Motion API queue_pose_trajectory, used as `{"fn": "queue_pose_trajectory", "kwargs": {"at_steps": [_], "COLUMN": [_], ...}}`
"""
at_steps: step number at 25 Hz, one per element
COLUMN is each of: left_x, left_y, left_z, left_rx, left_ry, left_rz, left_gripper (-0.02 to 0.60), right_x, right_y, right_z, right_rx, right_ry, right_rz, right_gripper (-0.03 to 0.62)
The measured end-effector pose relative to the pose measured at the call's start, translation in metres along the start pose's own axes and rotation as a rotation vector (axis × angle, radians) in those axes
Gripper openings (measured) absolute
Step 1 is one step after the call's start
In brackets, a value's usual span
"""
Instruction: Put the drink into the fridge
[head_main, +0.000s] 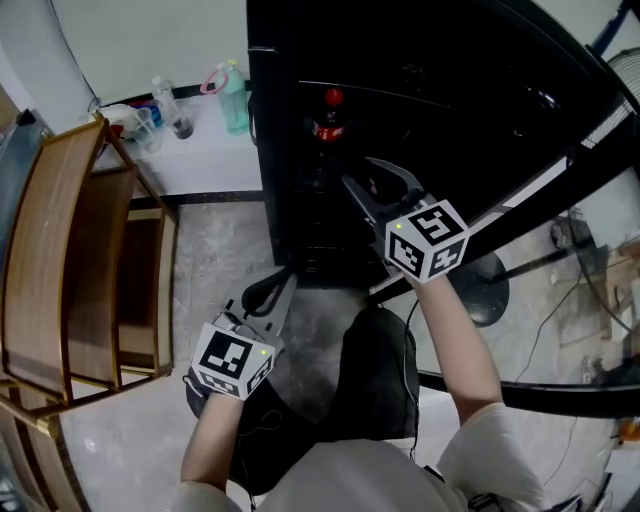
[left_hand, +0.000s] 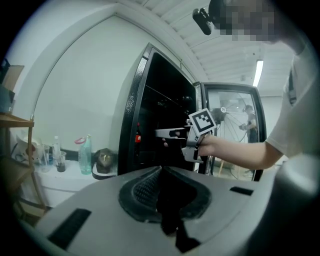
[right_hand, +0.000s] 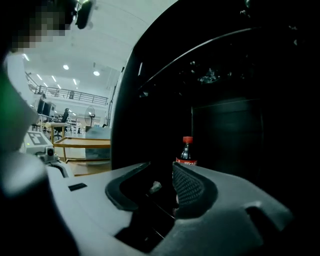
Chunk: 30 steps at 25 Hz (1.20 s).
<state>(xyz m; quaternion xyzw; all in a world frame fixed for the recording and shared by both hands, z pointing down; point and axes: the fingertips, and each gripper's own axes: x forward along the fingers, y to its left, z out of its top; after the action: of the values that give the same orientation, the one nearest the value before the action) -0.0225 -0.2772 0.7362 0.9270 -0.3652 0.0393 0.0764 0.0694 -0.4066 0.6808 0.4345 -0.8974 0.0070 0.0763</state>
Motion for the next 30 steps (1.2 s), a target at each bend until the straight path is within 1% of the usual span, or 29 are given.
{"fn": "queue_pose_trajectory", "kwargs": {"at_steps": [3, 5, 9, 15, 19, 23, 26, 28, 30], "left_x": [0.001, 0.0, -0.004, -0.012, -0.015, -0.012, -0.008, -0.006, -0.008], "left_y": [0.001, 0.004, 0.011, 0.02, 0.03, 0.036, 0.034, 0.031, 0.026], "left_z": [-0.004, -0.007, -0.012, -0.008, -0.017, -0.026, -0.028, -0.024, -0.017], "left_rx": [0.0, -0.004, -0.018, -0.025, -0.028, -0.018, -0.032, -0.053, -0.065], "left_ry": [0.004, 0.003, -0.002, -0.016, -0.006, 0.003, -0.017, -0.026, -0.01], "left_rz": [0.002, 0.008, 0.02, 0.035, 0.034, 0.011, -0.006, -0.016, -0.032], "left_gripper": [0.009, 0.009, 0.009, 0.009, 0.009, 0.009, 0.009, 0.009, 0.009], "right_x": [-0.016, -0.025, -0.038, -0.045, -0.043, -0.04, -0.04, -0.039, -0.036], "right_y": [0.01, 0.015, 0.022, 0.027, 0.026, 0.029, 0.035, 0.041, 0.049], "right_z": [-0.001, -0.002, -0.007, -0.015, -0.028, -0.045, -0.053, -0.052, -0.043], "right_rx": [0.003, -0.001, 0.012, 0.041, 0.05, 0.036, 0.013, 0.001, -0.016], "right_ry": [-0.019, -0.028, -0.048, -0.066, -0.059, -0.037, -0.023, -0.016, -0.013], "right_rz": [0.014, 0.015, 0.013, 0.003, -0.007, -0.007, 0.005, 0.01, 0.02], "right_gripper": [0.086, 0.067, 0.038, 0.0, -0.005, -0.005, -0.005, -0.005, -0.005]}}
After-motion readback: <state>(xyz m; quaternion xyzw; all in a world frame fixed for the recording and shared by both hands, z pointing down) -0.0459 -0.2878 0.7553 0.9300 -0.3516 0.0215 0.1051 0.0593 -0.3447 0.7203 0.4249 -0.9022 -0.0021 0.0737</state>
